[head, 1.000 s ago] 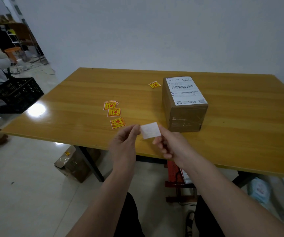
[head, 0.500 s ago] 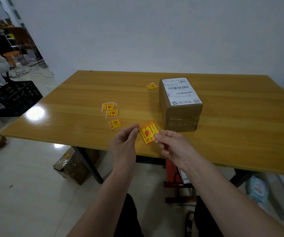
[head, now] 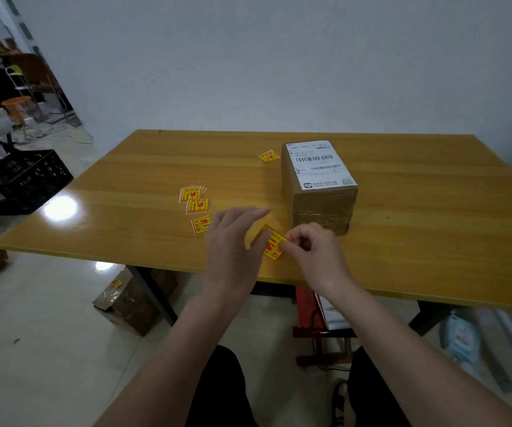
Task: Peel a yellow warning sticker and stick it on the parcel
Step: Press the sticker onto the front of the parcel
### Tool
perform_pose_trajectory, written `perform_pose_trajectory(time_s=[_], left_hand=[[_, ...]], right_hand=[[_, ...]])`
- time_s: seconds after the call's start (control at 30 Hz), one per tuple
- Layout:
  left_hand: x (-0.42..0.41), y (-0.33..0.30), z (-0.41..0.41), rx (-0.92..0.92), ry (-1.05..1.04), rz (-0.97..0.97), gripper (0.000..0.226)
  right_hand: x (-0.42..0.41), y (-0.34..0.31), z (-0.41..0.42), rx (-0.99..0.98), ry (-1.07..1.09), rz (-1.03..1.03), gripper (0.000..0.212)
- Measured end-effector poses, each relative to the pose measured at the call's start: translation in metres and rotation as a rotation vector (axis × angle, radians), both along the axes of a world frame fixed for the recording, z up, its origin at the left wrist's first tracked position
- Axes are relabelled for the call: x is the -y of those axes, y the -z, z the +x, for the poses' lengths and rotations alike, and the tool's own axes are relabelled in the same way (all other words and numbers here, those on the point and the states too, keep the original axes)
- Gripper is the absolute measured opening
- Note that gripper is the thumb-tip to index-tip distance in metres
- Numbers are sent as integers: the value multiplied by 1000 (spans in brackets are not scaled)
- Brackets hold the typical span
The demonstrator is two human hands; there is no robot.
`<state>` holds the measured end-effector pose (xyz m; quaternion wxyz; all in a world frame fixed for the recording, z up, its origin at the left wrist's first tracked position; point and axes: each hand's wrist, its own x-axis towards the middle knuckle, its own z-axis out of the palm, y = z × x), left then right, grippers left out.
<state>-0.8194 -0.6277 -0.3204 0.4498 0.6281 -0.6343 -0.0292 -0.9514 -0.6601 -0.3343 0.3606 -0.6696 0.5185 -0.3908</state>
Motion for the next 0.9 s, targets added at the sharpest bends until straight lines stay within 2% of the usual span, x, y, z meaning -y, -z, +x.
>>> perform_pose_trajectory(time_s=[0.07, 0.17, 0.27, 0.43, 0.5, 0.53, 0.6, 0.67, 0.7, 0.77, 0.9], left_hand=[[4, 2, -1, 228, 15, 48, 39], [6, 6, -4, 360, -6, 86, 23], [5, 9, -6, 335, -32, 88, 7], [3, 17, -10, 163, -91, 173, 4], [2, 19, -14, 17, -102, 217, 3], [2, 18, -15, -133, -99, 259, 3], [1, 14, -19, -542, -78, 361, 4], [-3, 11, -23, -950, -34, 457, 6], [-3, 12, -24, -1094, -10, 495, 6], [-3, 16, -28, -1234, 28, 532, 6], [0, 25, -39, -1328, 84, 533, 12]], right_hand=[[-2, 1, 0, -157, -7, -114, 9], [-7, 1, -4, -256, -13, -192, 5], [-10, -1, -8, -250, 1, -184, 5], [-10, 3, -11, -124, 22, -91, 11], [-11, 4, -10, -35, 44, -49, 19], [-11, 5, -11, 31, 76, -30, 26], [-9, 4, -15, 156, 172, 3, 35], [-7, 3, -22, 224, 240, 41, 30], [-5, 3, -25, 241, 248, 65, 25], [-5, 3, -30, 272, 242, 110, 15], [-3, 0, -34, 370, 231, 169, 12]])
